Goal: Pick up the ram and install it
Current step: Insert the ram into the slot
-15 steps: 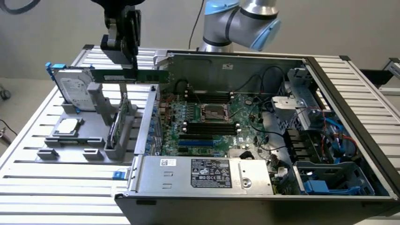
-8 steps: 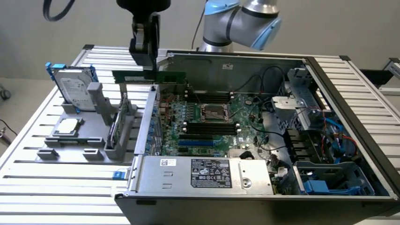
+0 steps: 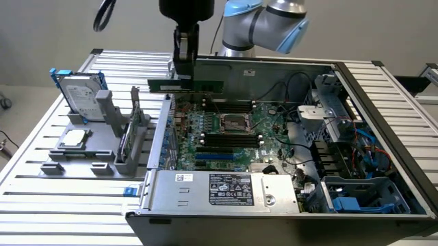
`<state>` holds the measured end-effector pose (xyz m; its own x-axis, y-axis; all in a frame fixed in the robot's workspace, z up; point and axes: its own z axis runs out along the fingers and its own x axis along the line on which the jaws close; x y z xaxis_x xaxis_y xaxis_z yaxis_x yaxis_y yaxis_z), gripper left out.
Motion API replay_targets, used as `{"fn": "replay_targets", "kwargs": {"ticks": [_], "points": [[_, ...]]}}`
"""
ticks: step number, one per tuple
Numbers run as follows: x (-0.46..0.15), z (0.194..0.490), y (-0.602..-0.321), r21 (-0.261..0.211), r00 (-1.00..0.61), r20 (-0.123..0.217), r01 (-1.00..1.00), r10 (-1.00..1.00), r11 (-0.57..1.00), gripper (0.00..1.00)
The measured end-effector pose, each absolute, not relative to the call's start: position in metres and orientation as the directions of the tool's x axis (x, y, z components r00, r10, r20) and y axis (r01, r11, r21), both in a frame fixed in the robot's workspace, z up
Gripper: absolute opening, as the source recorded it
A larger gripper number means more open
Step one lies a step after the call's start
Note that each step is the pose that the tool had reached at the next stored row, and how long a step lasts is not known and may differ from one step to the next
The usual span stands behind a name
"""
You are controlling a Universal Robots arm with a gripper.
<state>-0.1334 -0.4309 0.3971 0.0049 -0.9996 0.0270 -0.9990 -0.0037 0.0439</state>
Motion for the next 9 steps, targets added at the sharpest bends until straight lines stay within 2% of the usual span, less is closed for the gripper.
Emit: {"fn": "replay_targets", "kwargs": {"ticks": [9], "points": [[-0.093,0.381,-0.425,0.044,0.004,0.027,-0.999,-1.000,-0.003,0.14]]}}
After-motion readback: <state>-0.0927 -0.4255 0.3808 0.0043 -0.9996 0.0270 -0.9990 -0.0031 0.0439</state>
